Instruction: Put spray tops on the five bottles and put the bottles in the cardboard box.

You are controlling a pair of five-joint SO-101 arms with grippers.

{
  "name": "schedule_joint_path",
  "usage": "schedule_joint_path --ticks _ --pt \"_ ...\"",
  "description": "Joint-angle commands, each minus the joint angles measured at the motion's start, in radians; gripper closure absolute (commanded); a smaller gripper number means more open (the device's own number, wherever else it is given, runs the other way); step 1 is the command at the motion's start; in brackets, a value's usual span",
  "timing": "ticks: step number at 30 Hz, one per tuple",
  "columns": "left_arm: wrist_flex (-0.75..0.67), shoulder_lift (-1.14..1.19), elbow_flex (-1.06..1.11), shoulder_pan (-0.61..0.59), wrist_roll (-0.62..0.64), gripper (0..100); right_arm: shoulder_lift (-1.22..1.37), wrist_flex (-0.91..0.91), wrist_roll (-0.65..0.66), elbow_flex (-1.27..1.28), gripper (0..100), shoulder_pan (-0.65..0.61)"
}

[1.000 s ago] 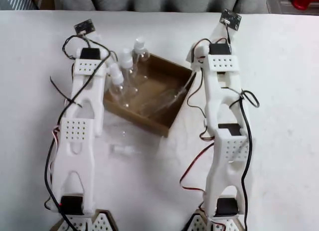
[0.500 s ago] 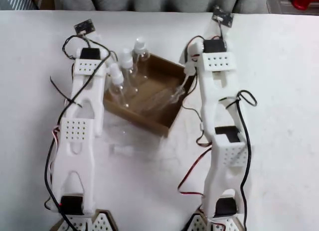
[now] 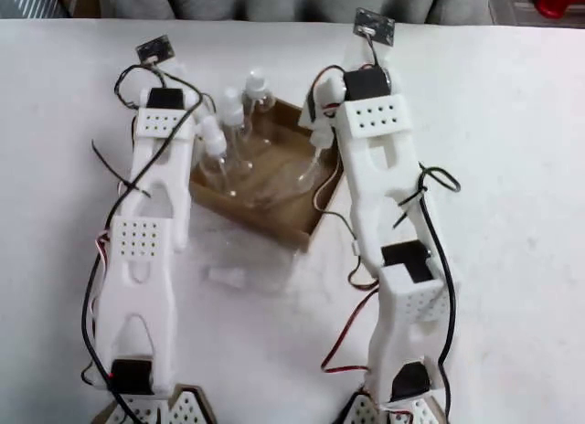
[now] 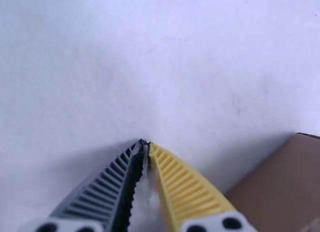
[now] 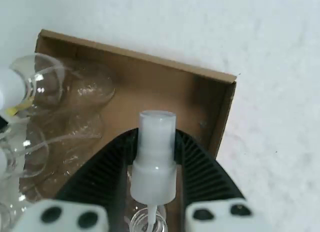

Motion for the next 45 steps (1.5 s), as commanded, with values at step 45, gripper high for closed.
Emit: schedule_joint_path --ticks 45 --pt "-0.025 0.002 -0.018 0.053 -0.012 98 -0.596 -0.905 0.051 0.977 98.4 -0.127"
